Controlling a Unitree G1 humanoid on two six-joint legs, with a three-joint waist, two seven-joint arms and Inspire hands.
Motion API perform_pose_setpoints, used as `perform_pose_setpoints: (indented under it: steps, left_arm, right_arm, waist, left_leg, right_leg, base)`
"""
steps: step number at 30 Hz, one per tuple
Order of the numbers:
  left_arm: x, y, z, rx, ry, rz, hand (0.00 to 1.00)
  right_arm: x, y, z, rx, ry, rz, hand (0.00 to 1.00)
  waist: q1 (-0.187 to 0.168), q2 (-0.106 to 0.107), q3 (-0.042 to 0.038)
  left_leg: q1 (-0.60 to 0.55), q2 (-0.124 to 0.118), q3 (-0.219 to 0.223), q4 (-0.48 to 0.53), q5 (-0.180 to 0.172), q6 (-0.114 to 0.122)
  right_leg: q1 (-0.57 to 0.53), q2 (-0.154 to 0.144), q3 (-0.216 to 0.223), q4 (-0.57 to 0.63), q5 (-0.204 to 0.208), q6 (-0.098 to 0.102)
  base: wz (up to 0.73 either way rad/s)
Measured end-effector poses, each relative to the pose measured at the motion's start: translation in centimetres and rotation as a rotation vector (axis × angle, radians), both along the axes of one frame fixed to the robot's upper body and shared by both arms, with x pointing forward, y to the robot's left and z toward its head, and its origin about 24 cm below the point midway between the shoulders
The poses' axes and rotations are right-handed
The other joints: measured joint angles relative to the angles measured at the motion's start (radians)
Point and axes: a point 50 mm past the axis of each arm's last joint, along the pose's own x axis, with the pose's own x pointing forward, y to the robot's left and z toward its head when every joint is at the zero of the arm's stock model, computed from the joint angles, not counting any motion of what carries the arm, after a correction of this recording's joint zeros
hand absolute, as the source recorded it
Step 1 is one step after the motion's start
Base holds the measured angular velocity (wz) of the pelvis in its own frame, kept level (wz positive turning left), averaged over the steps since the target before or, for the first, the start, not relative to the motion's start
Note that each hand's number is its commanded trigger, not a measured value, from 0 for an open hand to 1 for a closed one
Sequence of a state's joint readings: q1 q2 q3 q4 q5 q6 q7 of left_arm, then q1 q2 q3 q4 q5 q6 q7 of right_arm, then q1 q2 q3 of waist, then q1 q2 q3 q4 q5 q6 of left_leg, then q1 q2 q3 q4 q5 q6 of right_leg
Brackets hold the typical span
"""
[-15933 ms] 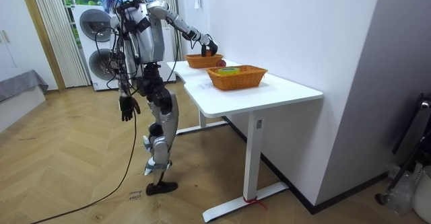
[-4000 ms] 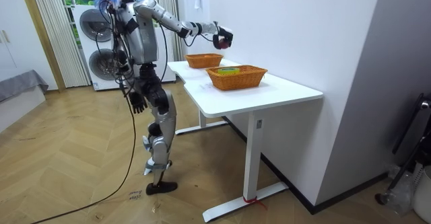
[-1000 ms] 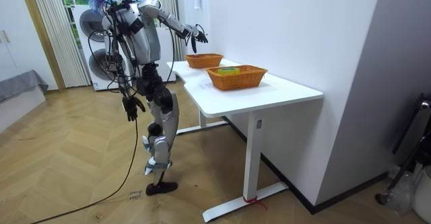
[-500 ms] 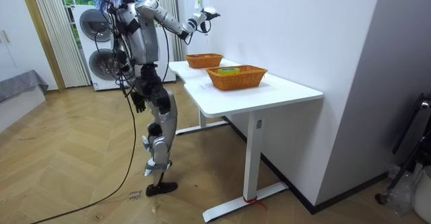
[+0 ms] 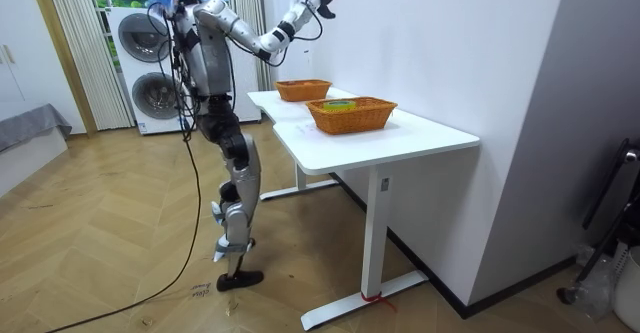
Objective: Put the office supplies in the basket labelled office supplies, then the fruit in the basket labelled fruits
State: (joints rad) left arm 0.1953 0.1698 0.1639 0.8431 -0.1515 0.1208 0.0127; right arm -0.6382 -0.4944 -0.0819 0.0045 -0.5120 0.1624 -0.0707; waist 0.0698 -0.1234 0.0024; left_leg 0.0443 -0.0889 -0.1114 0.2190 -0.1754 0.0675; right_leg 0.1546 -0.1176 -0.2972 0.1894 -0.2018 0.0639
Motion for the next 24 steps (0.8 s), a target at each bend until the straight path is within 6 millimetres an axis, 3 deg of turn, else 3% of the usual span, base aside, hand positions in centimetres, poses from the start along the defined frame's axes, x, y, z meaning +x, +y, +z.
perform_pose_setpoints:
  steps: [3, 6, 16, 17, 20, 24]
  left_arm:
    - [-0.1, -0.1, 0.0, -0.013, -0.002, 0.010, 0.00]
    - [0.4, 0.0, 0.1, -0.014, -0.017, 0.006, 0.00]
    - [0.2, 0.5, 0.2, -0.015, -0.058, 0.017, 0.00]
    - [0.1, 0.5, 0.1, -0.014, -0.052, 0.022, 0.00]
    - [-0.5, 0.3, -0.2, -0.020, -0.028, 0.043, 0.00]
    - [-1.0, 0.4, -0.4, -0.019, -0.010, 0.054, 0.00]
  right_arm:
    - [-0.3, -0.9, -0.2, 0.019, -0.015, -0.036, 0.00]
    - [-1.2, -2.0, -0.4, 0.036, -0.035, -0.069, 0.00]
    - [-4.3, -6.7, -0.2, 0.179, -0.138, -0.133, 0.00]
    - [-4.7, -7.2, -0.4, 0.186, -0.147, -0.153, 0.00]
    - [-5.6, -8.4, -1.8, 0.217, -0.155, -0.209, 0.00]
    - [-7.3, -10.3, -2.9, 0.235, -0.183, -0.309, 0.00]
  waist:
    - [-0.032, 0.014, -0.0037]
    - [-0.040, 0.020, -0.0071]
    - [-0.128, -0.001, -0.0080]
    - [-0.146, -0.006, -0.0063]
    - [-0.154, -0.009, -0.0054]
    - [-0.186, 0.000, -0.0080]
  left_leg:
    - [0.014, 0.009, 0.031, -0.011, 0.000, 0.000]
    - [0.020, 0.026, 0.077, -0.026, -0.003, -0.004]
    - [0.034, 0.067, 0.167, -0.044, -0.014, -0.022]
    - [0.035, 0.070, 0.171, -0.045, -0.016, -0.024]
    - [0.052, 0.087, 0.216, -0.050, -0.024, -0.033]
    - [0.047, 0.102, 0.251, -0.050, -0.030, -0.040]
  right_leg:
    - [-0.003, 0.006, 0.028, 0.000, 0.002, -0.004]
    - [-0.021, 0.018, 0.074, 0.000, 0.008, -0.012]
    - [-0.055, 0.053, 0.150, -0.002, 0.027, -0.031]
    - [-0.053, 0.057, 0.154, -0.002, 0.027, -0.032]
    - [-0.056, 0.070, 0.165, -0.003, 0.032, -0.040]
    - [-0.082, 0.083, 0.185, -0.002, 0.038, -0.049]
  base:
    - [-0.29]
    - [-0.44]
    - [-0.32]
    - [-0.22]
    - [-0.38]
    - [-0.30]
